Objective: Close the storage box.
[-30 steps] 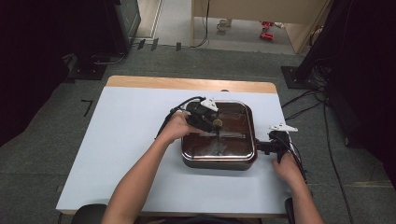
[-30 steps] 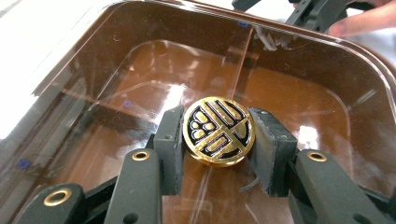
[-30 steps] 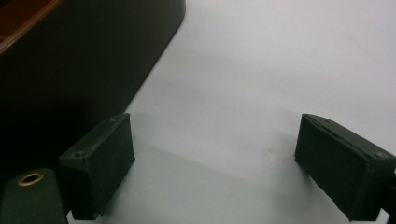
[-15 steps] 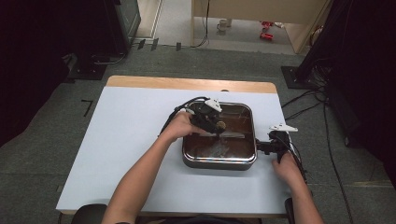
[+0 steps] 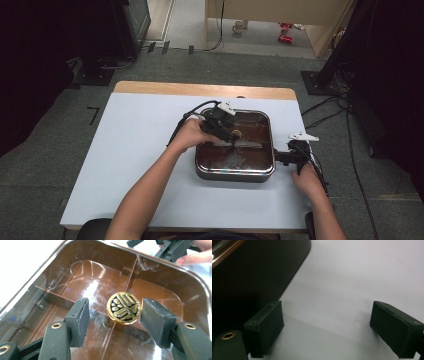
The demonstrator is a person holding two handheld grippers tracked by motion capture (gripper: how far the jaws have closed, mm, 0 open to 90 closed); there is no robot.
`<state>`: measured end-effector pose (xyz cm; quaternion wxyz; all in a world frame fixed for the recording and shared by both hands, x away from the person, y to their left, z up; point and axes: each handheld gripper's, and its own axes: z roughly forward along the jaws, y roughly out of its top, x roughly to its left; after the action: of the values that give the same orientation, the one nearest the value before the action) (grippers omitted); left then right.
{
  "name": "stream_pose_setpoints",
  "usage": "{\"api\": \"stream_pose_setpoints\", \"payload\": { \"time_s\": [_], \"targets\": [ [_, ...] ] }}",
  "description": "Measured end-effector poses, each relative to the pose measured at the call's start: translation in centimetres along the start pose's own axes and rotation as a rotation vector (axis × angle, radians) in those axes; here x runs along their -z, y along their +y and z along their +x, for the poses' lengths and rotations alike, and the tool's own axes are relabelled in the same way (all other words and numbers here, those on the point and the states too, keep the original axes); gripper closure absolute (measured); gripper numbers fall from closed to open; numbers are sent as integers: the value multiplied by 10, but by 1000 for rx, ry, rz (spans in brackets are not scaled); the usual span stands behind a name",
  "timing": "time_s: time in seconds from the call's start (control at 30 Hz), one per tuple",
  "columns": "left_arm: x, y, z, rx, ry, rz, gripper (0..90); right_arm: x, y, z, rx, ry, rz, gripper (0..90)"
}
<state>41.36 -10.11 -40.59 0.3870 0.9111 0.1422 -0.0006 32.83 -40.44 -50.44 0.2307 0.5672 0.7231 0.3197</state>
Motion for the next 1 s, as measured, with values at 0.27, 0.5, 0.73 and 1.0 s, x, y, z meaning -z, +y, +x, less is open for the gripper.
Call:
{"api": "stream_pose_setpoints", "payload": {
  "time_s": [0.27, 0.5, 0.73, 1.0],
  "targets": [
    [19, -8, -8, 63, 61, -6, 363, 0, 0, 0, 0, 0, 0, 111],
    [31, -24, -9, 147, 132, -20, 318, 0, 0, 0, 0, 1, 0, 110],
    [50, -41, -15, 186, 146, -53, 258, 0, 0, 0, 3, 1, 0, 110],
    [63, -62, -23, 223, 205, -67, 216, 0, 0, 0, 0, 0, -1, 110]
  ]
}}
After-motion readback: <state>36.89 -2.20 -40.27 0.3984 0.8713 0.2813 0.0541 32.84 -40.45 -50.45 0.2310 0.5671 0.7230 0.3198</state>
